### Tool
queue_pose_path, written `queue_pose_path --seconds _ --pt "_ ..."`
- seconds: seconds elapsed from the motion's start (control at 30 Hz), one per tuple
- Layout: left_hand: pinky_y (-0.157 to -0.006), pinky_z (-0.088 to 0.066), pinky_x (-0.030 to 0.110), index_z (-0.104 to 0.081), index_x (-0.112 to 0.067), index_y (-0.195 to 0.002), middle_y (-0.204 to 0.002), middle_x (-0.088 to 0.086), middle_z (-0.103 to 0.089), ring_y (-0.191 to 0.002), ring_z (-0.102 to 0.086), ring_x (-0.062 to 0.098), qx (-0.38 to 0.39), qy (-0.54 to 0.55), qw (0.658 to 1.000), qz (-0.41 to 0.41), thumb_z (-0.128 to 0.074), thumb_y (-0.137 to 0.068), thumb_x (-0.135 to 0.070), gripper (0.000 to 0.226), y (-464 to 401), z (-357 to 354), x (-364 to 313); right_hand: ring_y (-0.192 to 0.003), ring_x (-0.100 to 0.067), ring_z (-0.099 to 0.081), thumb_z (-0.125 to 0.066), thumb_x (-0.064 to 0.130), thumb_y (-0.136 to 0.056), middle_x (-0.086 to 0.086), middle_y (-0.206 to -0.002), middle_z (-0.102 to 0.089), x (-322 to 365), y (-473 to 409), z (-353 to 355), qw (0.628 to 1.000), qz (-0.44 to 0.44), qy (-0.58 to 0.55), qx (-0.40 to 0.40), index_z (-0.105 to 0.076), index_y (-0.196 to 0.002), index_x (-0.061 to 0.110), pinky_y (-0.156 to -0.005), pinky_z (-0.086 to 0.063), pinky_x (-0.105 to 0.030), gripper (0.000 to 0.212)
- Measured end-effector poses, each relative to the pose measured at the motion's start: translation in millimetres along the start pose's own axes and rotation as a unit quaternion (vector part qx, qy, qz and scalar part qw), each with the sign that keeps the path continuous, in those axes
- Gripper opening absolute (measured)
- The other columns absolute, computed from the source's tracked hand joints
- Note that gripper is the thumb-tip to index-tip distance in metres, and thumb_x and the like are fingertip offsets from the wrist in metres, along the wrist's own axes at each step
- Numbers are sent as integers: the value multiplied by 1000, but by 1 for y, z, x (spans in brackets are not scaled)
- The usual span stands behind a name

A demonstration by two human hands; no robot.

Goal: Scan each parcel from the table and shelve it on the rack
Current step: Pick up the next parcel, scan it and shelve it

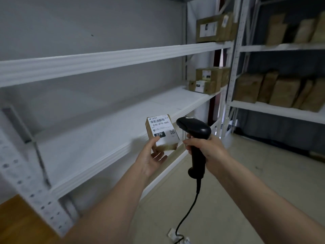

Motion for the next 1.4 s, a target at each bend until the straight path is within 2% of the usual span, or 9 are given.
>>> queue_pose_path --seconds 0.2,0.3,0.57,0.67,0.9,1.0,1.13,1.3,1.4 --pt "-86 -53 39 -61 -11 -98 -86 10 -59 -81 -58 23 20 -11 1000 -3 -75 -80 -35 33 -94 -56 -34 -67 -22 -65 -75 -3 -71 -8 -72 -68 39 -104 15 1000 8 -1 -6 -68 -89 5 -76 -55 -39 21" --pt "-83 -54 36 -60 -9 -97 -94 15 -63 -82 -63 26 21 -30 999 -26 -75 -80 -37 35 -138 -80 -49 -64 -20 -67 -76 -4 -71 -5 -67 -69 47 -145 28 1000 15 -20 -14 -69 -87 6 -73 -56 -37 20" --pt "-101 -47 44 -54 -8 -114 -113 29 -57 -112 -59 40 48 15 998 28 -65 -91 -29 33 -218 -142 -44 -59 -19 -66 -73 -7 -73 -7 -68 -69 49 -225 69 997 5 -49 -62 -67 -87 3 -62 -57 -30 18" --pt "-103 -44 49 -53 -6 -110 -108 32 -57 -105 -60 42 49 51 997 39 -59 -96 -25 25 -245 -156 -43 -71 -24 -68 -73 -4 -74 -12 -77 -69 50 -259 77 998 -1 -38 -59 -67 -93 3 -69 -57 -35 22" --pt "-109 -37 53 -58 -6 -101 -106 22 -62 -120 -54 38 25 77 997 12 -45 -103 -20 20 -326 -206 -50 -73 -26 -68 -75 -4 -72 -10 -73 -70 61 -364 96 997 -36 -58 -24 -68 -89 3 -79 -56 -40 20" --pt "-106 -39 53 -56 -6 -107 -109 22 -63 -118 -55 37 10 93 996 -6 -42 -104 -19 20 -369 -244 -54 -74 -26 -67 -74 -5 -73 -11 -74 -70 72 -416 112 996 -52 -71 -2 -68 -88 2 -81 -56 -41 18" --pt "-105 -40 52 -50 -7 -132 -132 23 -55 -123 -52 39 -25 80 996 -15 -38 -104 -12 30 -426 -291 -54 -72 -24 -66 -72 -6 -75 -13 -80 -68 90 -476 136 994 -76 -76 21 -66 -97 -1 -80 -56 -39 24" --pt "-102 -45 48 -48 1 -128 -132 27 -52 -119 -54 41 -61 18 998 -21 -35 -102 -3 29 -497 -333 -47 -63 -20 -64 -71 -7 -76 -12 -75 -68 100 -539 163 990 -105 -84 51 -64 -98 0 -72 -57 -34 23" --pt "-81 -57 36 -54 6 -114 -121 27 -55 -87 -62 26 -126 -97 987 -27 -45 -97 4 20 -528 -335 -46 -62 -20 -63 -70 -7 -77 -13 -75 -67 98 -568 173 986 -122 -92 71 -64 -99 -2 -68 -56 -31 23"
Point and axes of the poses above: each hand's wrist, its own y-axis away from the middle knuckle, its own z-axis out of the back of the hand, x = y × z, the point moved 5 cm from there along -y, towards the middle knuckle
